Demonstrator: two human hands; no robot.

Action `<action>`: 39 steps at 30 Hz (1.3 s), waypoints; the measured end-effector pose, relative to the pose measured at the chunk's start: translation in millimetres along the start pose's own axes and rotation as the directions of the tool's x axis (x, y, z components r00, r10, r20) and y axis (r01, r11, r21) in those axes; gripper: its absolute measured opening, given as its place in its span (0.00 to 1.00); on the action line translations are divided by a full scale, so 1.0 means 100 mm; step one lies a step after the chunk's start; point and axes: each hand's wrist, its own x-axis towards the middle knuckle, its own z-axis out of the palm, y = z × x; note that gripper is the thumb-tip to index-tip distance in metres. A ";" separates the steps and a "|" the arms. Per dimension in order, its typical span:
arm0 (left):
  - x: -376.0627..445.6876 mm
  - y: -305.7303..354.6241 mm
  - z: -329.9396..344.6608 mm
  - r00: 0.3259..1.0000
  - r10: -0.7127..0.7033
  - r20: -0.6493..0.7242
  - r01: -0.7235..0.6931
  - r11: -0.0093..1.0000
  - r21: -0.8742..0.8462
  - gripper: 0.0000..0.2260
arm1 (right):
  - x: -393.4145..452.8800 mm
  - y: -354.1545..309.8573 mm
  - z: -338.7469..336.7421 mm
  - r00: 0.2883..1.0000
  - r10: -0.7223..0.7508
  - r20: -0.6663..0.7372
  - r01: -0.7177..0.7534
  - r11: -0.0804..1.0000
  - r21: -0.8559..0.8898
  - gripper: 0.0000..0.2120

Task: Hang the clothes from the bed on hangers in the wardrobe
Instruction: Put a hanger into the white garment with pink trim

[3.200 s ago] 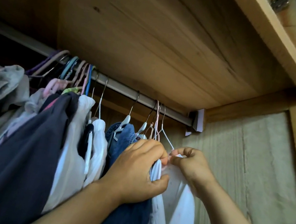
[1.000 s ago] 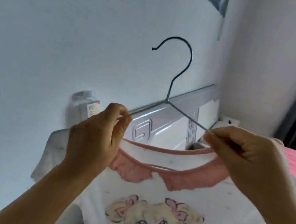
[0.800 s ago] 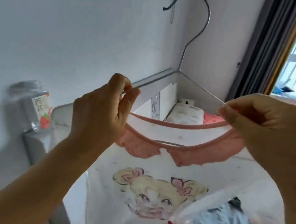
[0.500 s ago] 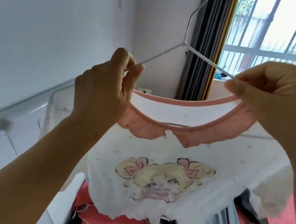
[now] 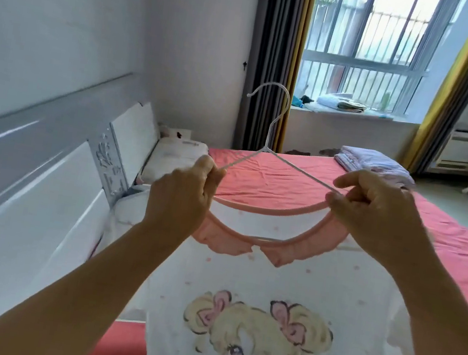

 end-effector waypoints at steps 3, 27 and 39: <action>0.08 -0.17 0.71 0.998 -0.024 0.065 0.019 0.997 0.069 0.15 | 0.20 0.67 0.46 0.988 0.129 0.089 -0.132 0.991 0.036 0.10; -0.45 -1.58 5.47 0.564 -0.479 0.673 0.305 0.878 0.369 0.15 | 1.08 4.88 4.22 0.773 0.474 0.421 -0.481 0.871 -0.097 0.12; -0.64 -1.59 5.14 0.458 -0.468 0.755 0.304 0.881 0.362 0.18 | 0.80 4.57 4.29 0.692 0.342 0.636 -0.461 0.887 0.026 0.19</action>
